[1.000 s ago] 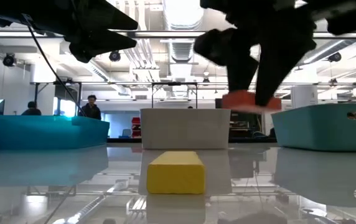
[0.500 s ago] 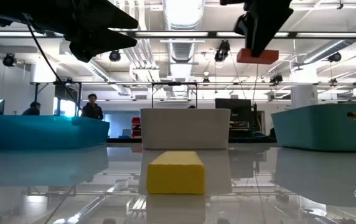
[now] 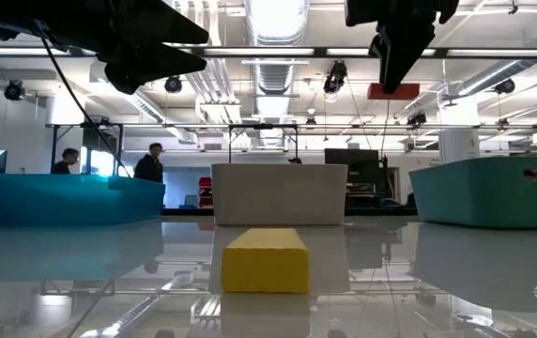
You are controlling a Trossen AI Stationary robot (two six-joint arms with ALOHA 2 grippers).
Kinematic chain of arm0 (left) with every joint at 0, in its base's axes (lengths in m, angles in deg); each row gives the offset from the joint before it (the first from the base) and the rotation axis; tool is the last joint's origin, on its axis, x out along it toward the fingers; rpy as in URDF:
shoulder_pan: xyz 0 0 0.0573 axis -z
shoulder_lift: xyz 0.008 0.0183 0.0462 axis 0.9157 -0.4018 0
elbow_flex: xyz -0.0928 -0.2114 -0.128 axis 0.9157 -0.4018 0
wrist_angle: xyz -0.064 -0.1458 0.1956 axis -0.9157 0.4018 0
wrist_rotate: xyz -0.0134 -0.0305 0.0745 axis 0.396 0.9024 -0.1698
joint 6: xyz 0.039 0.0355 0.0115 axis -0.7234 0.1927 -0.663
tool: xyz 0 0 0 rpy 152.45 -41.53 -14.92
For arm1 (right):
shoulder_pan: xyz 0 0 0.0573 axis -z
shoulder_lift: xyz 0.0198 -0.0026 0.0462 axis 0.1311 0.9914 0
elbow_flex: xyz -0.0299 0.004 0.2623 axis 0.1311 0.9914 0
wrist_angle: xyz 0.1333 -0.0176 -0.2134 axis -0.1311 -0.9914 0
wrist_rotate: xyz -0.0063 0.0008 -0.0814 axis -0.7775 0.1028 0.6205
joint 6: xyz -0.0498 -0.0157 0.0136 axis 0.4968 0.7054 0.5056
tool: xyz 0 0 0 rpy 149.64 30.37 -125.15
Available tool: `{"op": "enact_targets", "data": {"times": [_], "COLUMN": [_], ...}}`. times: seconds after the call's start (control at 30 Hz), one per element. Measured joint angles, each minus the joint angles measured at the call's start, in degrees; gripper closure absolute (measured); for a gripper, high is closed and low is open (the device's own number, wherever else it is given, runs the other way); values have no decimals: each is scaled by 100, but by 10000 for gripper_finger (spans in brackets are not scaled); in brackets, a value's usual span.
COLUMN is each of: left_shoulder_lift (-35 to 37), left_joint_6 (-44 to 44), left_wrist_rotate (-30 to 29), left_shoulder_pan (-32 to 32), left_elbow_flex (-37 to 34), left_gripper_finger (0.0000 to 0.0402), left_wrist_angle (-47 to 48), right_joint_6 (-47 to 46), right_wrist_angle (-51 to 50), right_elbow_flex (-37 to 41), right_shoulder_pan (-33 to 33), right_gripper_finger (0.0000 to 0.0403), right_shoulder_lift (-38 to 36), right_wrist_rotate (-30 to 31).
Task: Sort & place blocks by color
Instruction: Put the orange block into the green bin
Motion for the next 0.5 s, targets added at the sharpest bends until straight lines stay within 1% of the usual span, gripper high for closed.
{"op": "enact_targets", "data": {"times": [0.07,0.17,0.3,0.5], "left_shoulder_lift": [0,0,0,0], "left_joint_6": [1,9,13,22], "left_wrist_rotate": [-1,1,1,0], "left_shoulder_pan": [0,0,0,0], "left_elbow_flex": [0,0,0,0], "left_gripper_finger": [171,171,171,171], "left_wrist_angle": [0,-1,0,-2], "right_joint_6": [66,108,-202,-358], "right_wrist_angle": [-27,-335,-876,-924], "right_elbow_flex": [83,193,323,872], "right_shoulder_pan": [53,204,596,1095], "right_gripper_finger": [287,287,287,287], "right_shoulder_lift": [-14,-28,-116,-524], "right_wrist_rotate": [-1,39,193,117]}}
